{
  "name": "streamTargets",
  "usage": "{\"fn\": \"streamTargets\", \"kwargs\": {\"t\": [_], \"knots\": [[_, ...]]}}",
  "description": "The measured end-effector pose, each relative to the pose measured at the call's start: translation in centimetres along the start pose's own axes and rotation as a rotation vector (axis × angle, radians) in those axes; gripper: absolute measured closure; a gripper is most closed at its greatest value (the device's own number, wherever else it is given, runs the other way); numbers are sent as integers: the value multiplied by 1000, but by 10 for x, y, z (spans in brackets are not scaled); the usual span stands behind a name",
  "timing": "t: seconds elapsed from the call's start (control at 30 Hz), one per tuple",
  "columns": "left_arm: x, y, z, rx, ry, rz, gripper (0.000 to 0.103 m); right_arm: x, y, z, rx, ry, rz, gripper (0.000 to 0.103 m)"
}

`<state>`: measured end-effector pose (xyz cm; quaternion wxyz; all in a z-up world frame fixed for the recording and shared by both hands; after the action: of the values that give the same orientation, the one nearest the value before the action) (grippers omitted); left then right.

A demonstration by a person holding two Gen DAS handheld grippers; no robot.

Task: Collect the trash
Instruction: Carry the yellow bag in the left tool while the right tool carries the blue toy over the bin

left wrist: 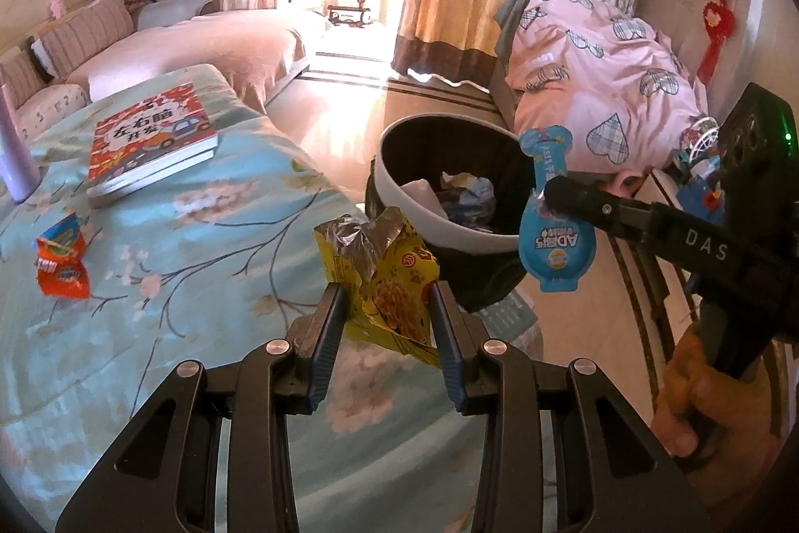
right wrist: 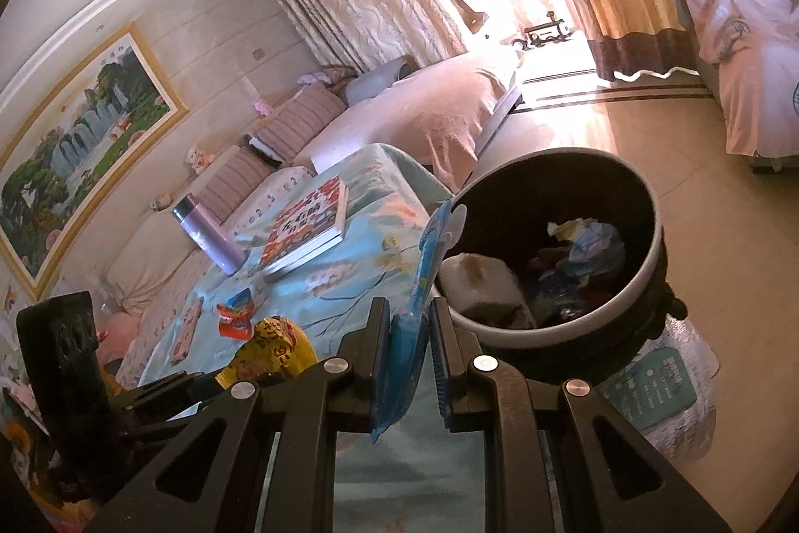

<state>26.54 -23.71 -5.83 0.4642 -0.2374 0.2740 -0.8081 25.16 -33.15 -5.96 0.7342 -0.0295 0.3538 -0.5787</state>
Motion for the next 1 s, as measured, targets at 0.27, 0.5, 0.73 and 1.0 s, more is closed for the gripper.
{"fn": "streamTargets", "kwargs": {"t": [0.27,0.5,0.73,1.0], "knots": [[19,17,10,-13,29,-13,69,26,-5,14,18,26,-25,87],[34,29,18,-21,54,-23,69,48,-8,27,33,36,-51,87],[45,42,31,-23,74,-31,69,65,-1,40,35,36,-67,87],[47,60,51,-25,65,-37,69,77,12,52,22,16,-90,87]]}}
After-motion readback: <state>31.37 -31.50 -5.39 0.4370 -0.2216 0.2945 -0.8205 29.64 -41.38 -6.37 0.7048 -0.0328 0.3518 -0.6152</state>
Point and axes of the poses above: each gripper's, at about its wrist camera, not at the fingertips, and y roughly the way its jaws point, x to its right, z to its top, the point moved 9 cm from there along y, roughly the way its jaws point, and after that the axes turned 3 degrees about x, right-handed, at the moved point
